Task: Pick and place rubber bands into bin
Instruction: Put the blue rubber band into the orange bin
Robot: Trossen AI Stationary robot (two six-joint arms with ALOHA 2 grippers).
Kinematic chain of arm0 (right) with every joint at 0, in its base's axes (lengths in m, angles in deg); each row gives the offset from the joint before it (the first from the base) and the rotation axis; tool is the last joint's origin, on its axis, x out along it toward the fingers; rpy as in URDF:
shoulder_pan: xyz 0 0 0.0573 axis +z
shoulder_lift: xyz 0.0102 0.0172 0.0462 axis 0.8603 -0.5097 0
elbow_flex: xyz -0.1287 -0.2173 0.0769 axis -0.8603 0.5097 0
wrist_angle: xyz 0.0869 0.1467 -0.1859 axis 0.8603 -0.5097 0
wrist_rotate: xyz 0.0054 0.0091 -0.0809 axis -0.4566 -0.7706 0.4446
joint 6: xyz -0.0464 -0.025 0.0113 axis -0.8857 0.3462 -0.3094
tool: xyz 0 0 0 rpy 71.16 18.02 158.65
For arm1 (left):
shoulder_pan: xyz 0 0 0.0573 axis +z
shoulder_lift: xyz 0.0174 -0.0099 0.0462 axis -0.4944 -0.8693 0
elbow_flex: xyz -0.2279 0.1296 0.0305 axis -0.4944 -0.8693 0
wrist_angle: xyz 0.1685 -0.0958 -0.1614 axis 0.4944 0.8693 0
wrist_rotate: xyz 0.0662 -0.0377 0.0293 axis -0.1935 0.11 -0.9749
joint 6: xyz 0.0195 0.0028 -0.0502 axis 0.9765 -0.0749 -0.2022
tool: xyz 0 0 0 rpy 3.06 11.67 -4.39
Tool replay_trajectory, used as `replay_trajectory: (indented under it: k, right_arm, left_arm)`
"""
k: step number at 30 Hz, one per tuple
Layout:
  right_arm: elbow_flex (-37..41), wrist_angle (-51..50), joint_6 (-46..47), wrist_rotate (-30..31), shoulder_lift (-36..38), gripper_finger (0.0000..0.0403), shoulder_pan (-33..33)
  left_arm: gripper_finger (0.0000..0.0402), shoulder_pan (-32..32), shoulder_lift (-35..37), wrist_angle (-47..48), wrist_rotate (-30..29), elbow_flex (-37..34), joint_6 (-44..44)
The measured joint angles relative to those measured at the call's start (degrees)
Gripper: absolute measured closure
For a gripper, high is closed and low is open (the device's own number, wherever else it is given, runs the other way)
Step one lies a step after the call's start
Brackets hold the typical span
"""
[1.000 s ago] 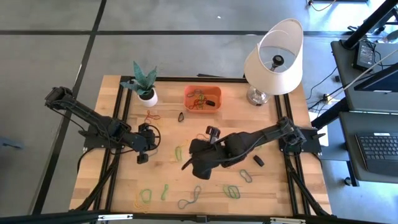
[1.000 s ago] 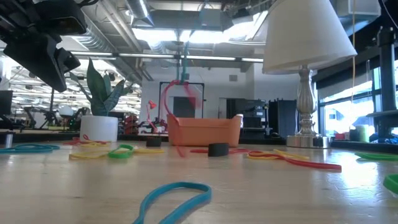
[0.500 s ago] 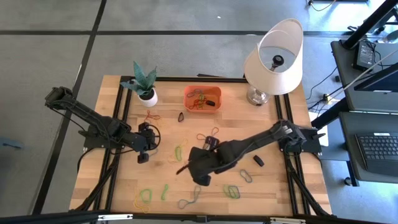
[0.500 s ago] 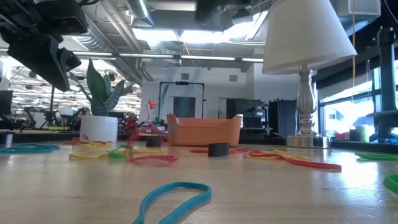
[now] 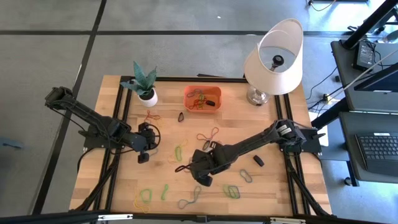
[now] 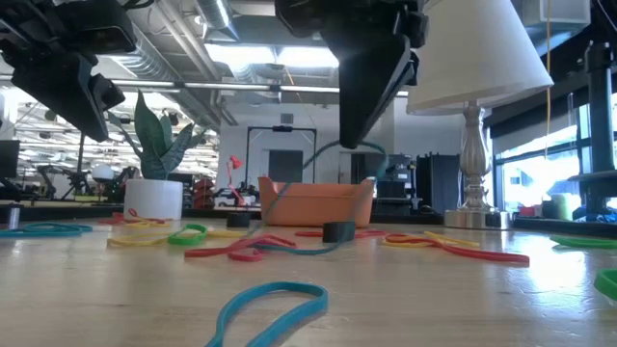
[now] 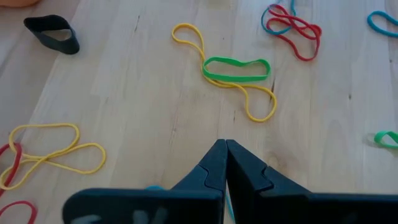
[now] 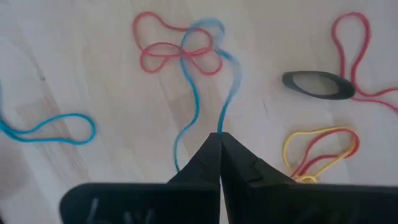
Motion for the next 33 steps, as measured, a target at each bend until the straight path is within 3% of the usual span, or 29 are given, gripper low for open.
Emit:
replay_trajectory:
  k: [14,22,30,33]
  right_arm:
    - [2.1,1.6,0.5,1.7,0.0,0.0387,-0.8]
    - [4.4,-5.3,10.7,2.8,-0.1,0.0400,-0.6]
    - [-8.8,-27.7,16.5,15.6,0.0,0.0401,1.4]
    - [-15.4,-27.4,14.3,23.1,0.1,0.0401,2.4]
  left_arm:
    - [0.0398,0.0,0.0,-1.2,-2.2,0.0,0.4]
    - [0.0398,0.0,0.0,-1.2,-2.5,0.0,0.4]
    - [0.0398,0.0,0.0,-1.2,-2.5,0.0,0.4]
    - [0.0398,0.0,0.0,-1.3,-2.5,0.0,1.0]
